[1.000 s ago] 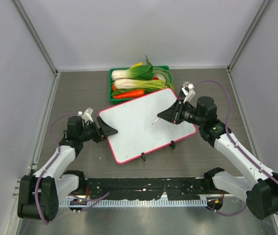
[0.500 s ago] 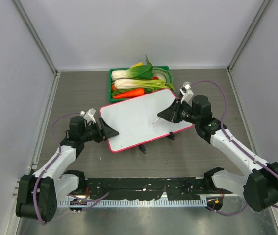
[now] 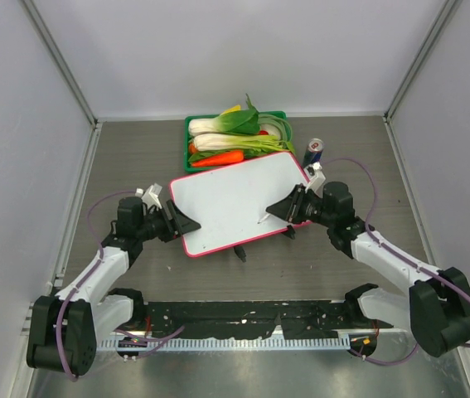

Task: Write a sentence on the whiteboard
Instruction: Hold the whiteboard on the whiteboard stand.

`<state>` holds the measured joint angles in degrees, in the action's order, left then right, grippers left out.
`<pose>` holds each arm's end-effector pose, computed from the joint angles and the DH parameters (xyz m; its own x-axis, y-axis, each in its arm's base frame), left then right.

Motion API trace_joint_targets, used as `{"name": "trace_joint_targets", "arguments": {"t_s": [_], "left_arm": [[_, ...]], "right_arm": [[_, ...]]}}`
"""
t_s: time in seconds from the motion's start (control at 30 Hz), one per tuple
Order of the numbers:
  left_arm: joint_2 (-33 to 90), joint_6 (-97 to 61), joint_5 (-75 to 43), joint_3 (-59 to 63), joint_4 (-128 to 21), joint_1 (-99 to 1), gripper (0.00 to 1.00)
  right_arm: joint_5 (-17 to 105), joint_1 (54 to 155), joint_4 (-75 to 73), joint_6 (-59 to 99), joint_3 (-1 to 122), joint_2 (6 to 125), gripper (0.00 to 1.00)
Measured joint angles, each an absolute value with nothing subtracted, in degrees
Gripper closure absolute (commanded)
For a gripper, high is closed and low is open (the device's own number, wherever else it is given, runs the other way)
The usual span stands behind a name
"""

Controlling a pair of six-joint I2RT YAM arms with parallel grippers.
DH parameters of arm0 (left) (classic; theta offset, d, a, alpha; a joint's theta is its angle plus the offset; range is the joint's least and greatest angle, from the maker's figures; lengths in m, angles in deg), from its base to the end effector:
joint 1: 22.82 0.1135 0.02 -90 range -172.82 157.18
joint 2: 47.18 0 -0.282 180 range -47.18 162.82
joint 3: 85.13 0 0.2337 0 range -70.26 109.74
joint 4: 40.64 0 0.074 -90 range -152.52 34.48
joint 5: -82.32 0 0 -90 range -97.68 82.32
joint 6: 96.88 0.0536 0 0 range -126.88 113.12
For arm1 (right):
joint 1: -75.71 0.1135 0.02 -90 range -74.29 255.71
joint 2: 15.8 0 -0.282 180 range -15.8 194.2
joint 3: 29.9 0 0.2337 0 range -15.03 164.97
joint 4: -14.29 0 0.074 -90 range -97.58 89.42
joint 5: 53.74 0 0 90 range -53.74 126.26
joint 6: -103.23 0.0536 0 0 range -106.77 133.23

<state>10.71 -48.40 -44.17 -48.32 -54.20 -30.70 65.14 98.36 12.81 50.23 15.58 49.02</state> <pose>0.1784 -0.0569 0.2017 -0.8159 -0.4251 -0.3919 0.0722 0.5977 -0.7985 0.2056 0.1138 0.2483 -0.7156 0.2724 -0.6432 -0.4046 0.5889 0.6996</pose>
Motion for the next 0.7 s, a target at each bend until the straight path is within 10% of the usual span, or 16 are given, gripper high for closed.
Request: {"name": "trace_joint_targets", "arguments": {"t_s": [0.7], "left_arm": [[8.42,-48.44,-43.65,-48.32,-55.84,-31.68,0.37]], "right_arm": [[64.71,98.36,40.37,69.35,-4.72,45.87,0.99]]}}
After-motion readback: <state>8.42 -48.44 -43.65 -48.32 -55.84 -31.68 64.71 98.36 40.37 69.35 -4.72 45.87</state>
